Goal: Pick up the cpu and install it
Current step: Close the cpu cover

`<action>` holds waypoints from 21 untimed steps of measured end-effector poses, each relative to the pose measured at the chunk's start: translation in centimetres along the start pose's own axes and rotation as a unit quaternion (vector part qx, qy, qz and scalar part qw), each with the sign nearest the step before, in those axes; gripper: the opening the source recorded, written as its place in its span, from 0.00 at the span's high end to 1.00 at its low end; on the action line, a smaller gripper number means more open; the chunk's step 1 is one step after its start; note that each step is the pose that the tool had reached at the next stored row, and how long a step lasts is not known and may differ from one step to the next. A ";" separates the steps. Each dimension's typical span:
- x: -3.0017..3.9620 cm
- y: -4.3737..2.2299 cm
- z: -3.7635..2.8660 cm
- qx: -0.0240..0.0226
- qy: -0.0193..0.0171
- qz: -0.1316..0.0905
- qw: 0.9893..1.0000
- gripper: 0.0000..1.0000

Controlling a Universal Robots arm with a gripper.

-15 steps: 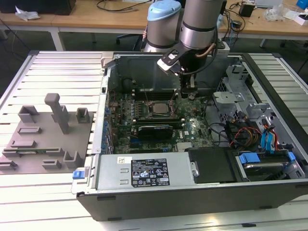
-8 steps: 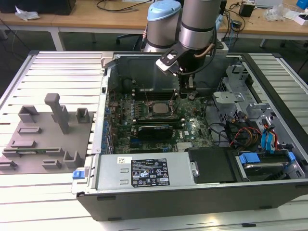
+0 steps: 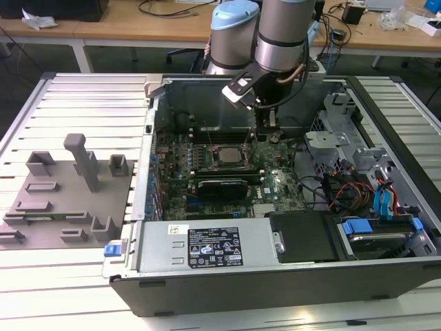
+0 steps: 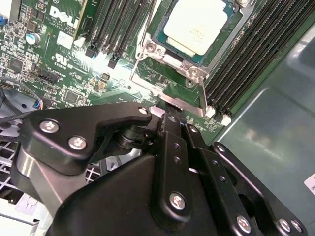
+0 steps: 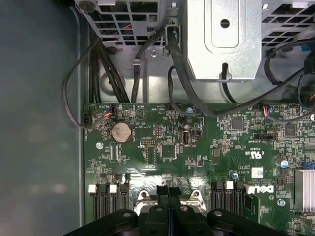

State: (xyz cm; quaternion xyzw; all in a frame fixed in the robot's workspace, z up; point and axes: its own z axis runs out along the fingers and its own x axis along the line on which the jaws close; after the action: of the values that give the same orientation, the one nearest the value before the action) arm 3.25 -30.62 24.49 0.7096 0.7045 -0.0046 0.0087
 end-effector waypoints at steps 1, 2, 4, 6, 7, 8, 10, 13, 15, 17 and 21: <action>0.00 -0.07 0.08 0.000 0.000 0.000 1.000 0.89; 0.00 -0.14 0.13 0.000 0.000 0.000 1.000 0.89; 0.00 -0.30 0.24 0.000 0.000 0.000 1.000 0.89; 0.00 -0.42 0.32 0.000 0.000 0.000 1.000 0.89; 0.01 -0.49 0.37 0.000 0.000 0.000 1.000 0.89; 0.01 -0.56 0.41 0.000 0.000 0.000 1.000 0.89; 0.00 -0.72 0.53 0.000 0.000 0.000 1.000 0.89; 0.01 -1.07 0.75 0.000 0.000 0.000 1.000 0.89; 0.01 -1.25 0.83 0.000 0.000 0.000 1.000 0.89; 0.01 -1.50 0.91 0.000 0.000 0.000 1.000 0.89; 0.00 -2.07 1.09 0.000 0.000 0.000 1.000 0.89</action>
State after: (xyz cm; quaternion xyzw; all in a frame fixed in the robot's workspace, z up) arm 1.18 -30.62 23.39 0.7096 0.7045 -0.0046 0.0087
